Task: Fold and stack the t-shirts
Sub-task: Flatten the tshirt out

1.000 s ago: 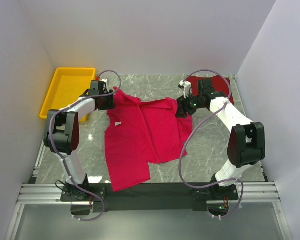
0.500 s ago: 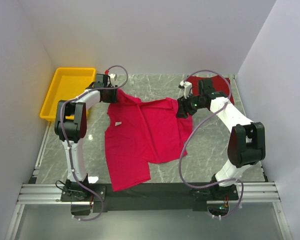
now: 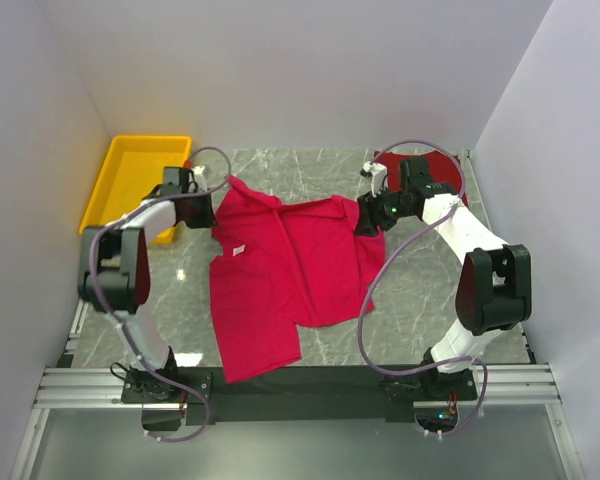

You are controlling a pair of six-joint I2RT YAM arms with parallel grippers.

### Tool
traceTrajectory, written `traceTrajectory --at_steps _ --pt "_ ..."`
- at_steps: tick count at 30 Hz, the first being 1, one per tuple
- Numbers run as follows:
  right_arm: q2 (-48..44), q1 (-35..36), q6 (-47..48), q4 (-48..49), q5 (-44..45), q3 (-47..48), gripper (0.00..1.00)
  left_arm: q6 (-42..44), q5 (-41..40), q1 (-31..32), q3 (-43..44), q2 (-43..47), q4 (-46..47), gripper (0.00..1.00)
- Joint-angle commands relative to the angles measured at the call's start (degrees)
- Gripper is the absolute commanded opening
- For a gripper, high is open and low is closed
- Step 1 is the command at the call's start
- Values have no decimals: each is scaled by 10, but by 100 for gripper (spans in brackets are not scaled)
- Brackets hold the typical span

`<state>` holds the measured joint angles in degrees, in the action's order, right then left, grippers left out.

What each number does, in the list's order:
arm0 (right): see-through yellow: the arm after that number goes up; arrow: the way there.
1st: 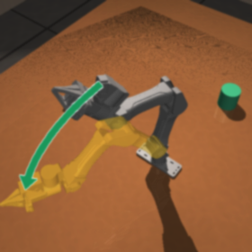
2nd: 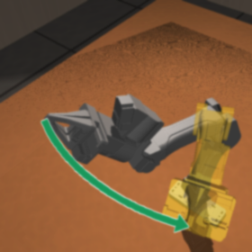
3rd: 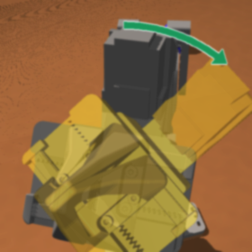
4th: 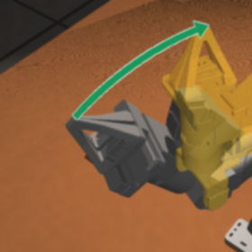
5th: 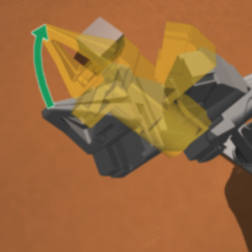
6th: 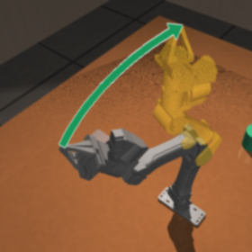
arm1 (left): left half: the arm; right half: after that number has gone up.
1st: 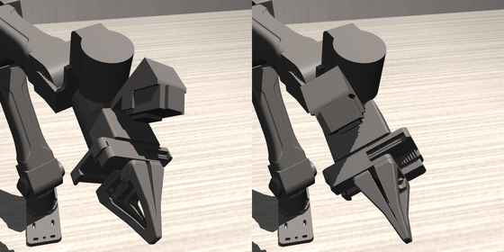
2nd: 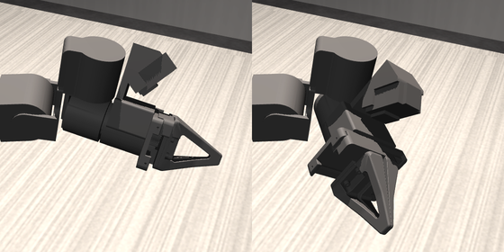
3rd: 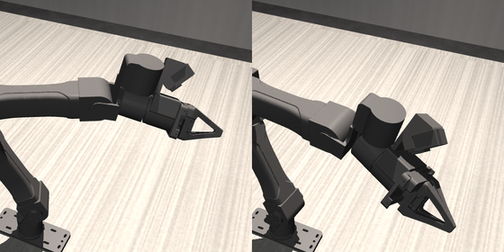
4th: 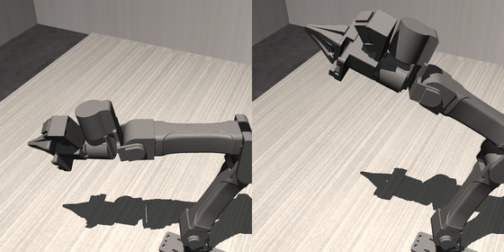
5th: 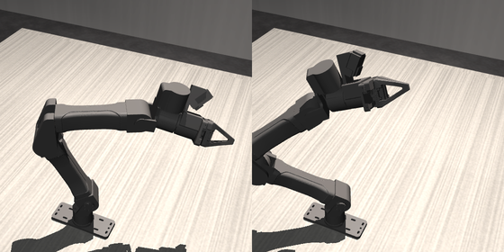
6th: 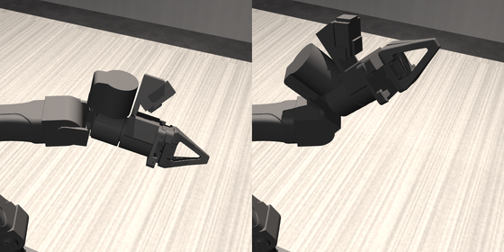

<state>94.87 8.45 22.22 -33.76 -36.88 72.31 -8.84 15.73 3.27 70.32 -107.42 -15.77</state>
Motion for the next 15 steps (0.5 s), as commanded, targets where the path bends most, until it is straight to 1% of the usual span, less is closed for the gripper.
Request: traceTrajectory --at_steps 1,4,6,8,9,10,11,14,15 --pt "-19 -5 9 10 8 5 59 -45 54 -6 -54 96 31 1" --pt "-4 -4 -1 22 38 18 59 -57 64 -7 -110 144 43 1" --pt "19 -6 -9 24 60 33 60 -61 64 -7 -118 151 43 1" --pt "51 -5 -23 17 78 66 62 -66 60 -7 -114 152 34 4" --pt "70 -5 -31 9 92 84 64 -72 62 -7 -112 156 27 11" --pt "76 -5 -38 9 111 89 66 -80 67 -7 -116 161 28 15" --pt "81 -5 -49 7 116 92 67 -88 80 -6 -132 168 37 27" --pt "89 -4 -57 4 125 82 68 -122 91 -2 -171 198 52 40" --pt "87 -4 -54 -5 127 70 68 -131 98 0 -181 210 52 41"
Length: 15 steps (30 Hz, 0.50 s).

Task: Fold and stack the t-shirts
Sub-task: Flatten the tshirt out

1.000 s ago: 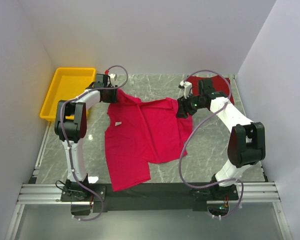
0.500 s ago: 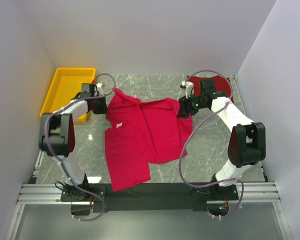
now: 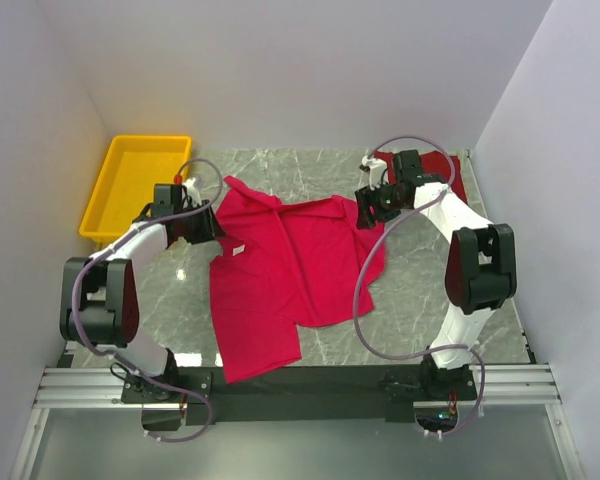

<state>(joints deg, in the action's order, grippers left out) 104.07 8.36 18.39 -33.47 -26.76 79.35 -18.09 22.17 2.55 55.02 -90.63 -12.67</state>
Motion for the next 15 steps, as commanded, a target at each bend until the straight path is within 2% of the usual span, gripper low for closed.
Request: traceTrajectory --at_steps 1,5,9,13,15 --pt "-10 -4 -14 -13 26 -9 68 -61 32 9 -39 47 21 41" --pt "-69 -4 26 -41 23 -73 68 -126 16 16 -90 80 1 42" --pt "-157 -5 95 -130 -20 -140 68 -203 -18 18 -109 129 -63 44" --pt "-200 -5 165 -187 -54 -189 68 -268 -54 20 -127 153 -154 47" --pt "-202 2 198 -205 -67 -212 68 -288 -61 20 -148 163 -171 48"
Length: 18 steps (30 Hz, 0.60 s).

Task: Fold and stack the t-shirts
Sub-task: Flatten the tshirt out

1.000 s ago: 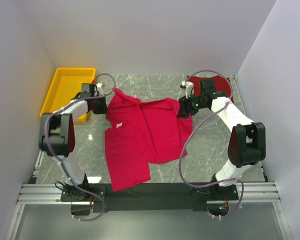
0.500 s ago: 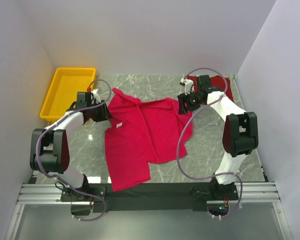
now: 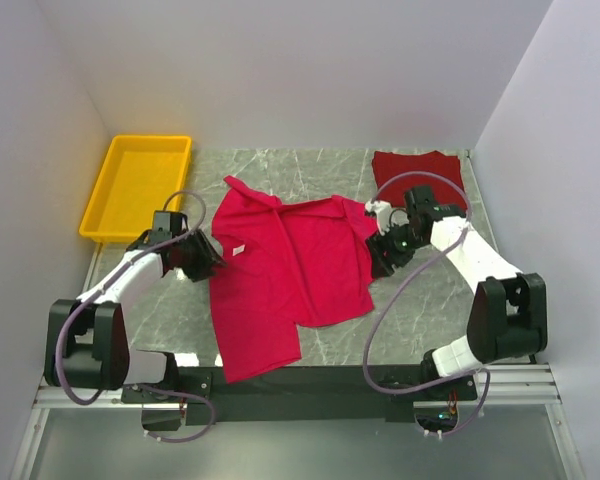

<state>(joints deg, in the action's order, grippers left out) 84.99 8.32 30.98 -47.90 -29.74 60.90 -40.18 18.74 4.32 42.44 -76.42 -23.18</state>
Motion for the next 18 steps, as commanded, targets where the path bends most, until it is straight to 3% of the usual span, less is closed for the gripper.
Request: traceTrajectory --at_steps 1,5,18 --pt "-9 9 84 -82 -44 -32 69 -78 -27 3 -30 25 -71 49" --pt "1 46 96 -76 -25 -60 70 -105 -23 3 -77 53 -68 55" --pt "83 96 9 13 11 -74 66 -137 9 10 -126 35 -13 55"
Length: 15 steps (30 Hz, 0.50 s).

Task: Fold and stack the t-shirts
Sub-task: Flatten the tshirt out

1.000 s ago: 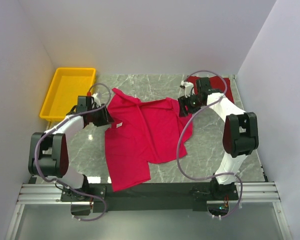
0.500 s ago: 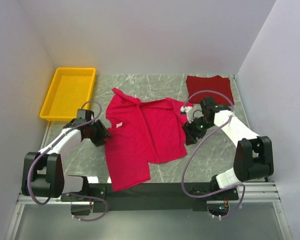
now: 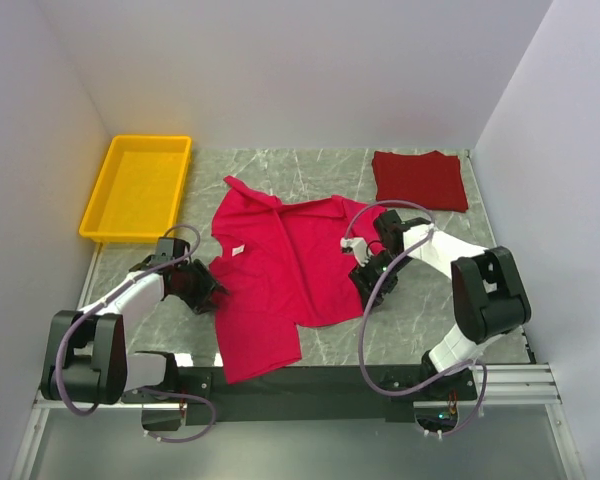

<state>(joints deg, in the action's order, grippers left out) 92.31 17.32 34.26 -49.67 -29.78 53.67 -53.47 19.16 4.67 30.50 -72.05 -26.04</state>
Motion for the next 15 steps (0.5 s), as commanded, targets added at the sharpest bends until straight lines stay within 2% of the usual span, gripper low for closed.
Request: traceTrajectory --at_steps 1,3,7,8,9,10,11,13,15 --pt "12 6 -29 41 21 -1 65 3 4 6 -5 -9 7 55" --pt "16 10 -38 46 24 2 59 19 -11 6 -1 -2 -8 54" --pt "10 11 -42 41 16 2 35 23 -29 8 6 25 -33 46" --pt "2 11 -39 37 12 4 19 23 -26 8 6 27 -33 37" --pt "-5 10 -34 26 12 5 12 25 -19 8 4 25 -31 31" --pt "-14 9 -25 20 15 6 1 26 -12 8 1 24 -27 23" --pt "-39 7 -18 12 27 9 0 27 -4 8 -1 22 -23 7" --pt "-73 -1 4 -15 47 16 0 28 -3 8 0 27 -28 1" --pt "-128 -7 23 -46 79 36 0 29 -10 8 3 46 -37 1"
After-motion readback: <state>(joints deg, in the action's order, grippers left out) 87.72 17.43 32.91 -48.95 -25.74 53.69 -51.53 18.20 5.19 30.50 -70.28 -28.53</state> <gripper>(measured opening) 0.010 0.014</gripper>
